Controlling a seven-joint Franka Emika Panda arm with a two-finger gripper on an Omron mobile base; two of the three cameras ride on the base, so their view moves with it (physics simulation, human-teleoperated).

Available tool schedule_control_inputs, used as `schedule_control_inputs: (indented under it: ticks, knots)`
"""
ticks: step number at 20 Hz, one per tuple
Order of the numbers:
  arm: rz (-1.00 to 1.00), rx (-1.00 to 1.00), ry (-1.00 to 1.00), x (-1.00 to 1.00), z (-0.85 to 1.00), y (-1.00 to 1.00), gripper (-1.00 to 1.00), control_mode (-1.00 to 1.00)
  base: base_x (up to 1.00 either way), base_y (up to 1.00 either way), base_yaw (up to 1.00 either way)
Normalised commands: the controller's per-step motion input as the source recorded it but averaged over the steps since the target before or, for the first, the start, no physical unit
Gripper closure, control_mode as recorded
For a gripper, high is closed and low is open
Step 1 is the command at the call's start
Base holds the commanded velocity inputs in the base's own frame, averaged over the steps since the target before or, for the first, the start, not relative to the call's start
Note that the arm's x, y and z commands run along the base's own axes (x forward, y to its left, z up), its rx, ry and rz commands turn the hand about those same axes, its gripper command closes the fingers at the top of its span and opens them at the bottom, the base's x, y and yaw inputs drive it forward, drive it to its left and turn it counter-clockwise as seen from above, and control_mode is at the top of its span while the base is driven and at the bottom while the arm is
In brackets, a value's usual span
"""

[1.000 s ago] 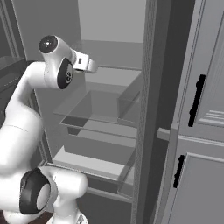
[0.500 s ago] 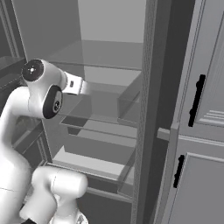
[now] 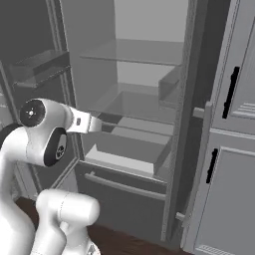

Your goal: Place one garlic and one steak in each tupperware on the nearby counter, to pack two identical lunches.

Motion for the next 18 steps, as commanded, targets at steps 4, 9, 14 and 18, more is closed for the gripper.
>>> schedule_control_inputs:
  ticks: [4, 9, 14, 18]
  knots:
    - [0.0, 0.0, 0.0, 0.0, 0.0, 0.0, 1.0, 1.0, -0.98, 0.62, 0.44]
    - [0.0, 0.0, 0.0, 0.0, 0.0, 0.0, 1.0, 1.0, -0.29, 0.73, 0.56]
    - [0.0, 0.0, 0.0, 0.0, 0.0, 0.0, 1.0, 1.0, 0.36, 0.62, 0.57]
    - [0.0, 0.0, 0.0, 0.0, 0.0, 0.0, 1.0, 1.0, 0.77, 0.62, 0.52]
